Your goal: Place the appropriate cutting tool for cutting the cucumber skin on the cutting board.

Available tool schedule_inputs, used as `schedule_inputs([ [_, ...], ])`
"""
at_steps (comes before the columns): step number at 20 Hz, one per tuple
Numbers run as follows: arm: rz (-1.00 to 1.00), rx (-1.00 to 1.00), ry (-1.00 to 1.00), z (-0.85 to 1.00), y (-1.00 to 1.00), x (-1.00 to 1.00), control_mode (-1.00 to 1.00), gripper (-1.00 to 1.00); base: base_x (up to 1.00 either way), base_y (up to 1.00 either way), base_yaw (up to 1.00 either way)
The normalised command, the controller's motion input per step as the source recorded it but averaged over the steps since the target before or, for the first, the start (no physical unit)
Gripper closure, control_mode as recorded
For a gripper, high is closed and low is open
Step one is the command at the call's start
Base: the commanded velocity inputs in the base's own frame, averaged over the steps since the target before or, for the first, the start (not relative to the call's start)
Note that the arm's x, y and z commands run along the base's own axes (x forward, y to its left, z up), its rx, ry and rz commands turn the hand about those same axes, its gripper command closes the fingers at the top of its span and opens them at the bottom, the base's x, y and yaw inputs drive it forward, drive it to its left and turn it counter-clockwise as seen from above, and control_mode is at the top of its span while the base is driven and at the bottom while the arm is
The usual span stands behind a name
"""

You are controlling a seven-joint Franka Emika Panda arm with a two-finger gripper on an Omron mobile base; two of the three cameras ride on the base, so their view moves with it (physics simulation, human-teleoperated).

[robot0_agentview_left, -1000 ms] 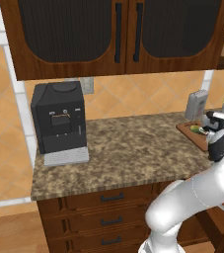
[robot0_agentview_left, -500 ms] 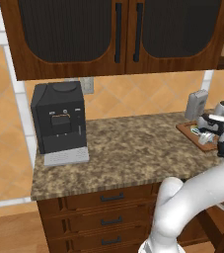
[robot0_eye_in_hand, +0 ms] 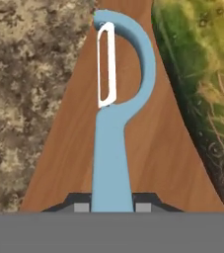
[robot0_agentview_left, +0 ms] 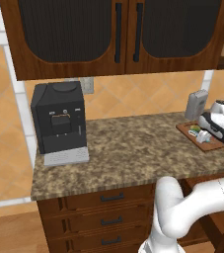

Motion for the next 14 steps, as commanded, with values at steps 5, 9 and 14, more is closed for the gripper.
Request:
schedule_inputs([
  [5, 0.00, 0.00, 0.06, -0.50, 0.01, 0.00, -1.00, 1.00, 0.00, 0.00, 0.00],
  [9, 0.00, 0.00, 0.00, -0.23, 0.00, -0.08, -1.00, -1.00, 0.00, 0.00, 0.00],
  [14, 0.00, 0.00, -0.01, 0.03, 0.05, -0.61, -1.00, -1.00, 0.00, 0.00, 0.00],
])
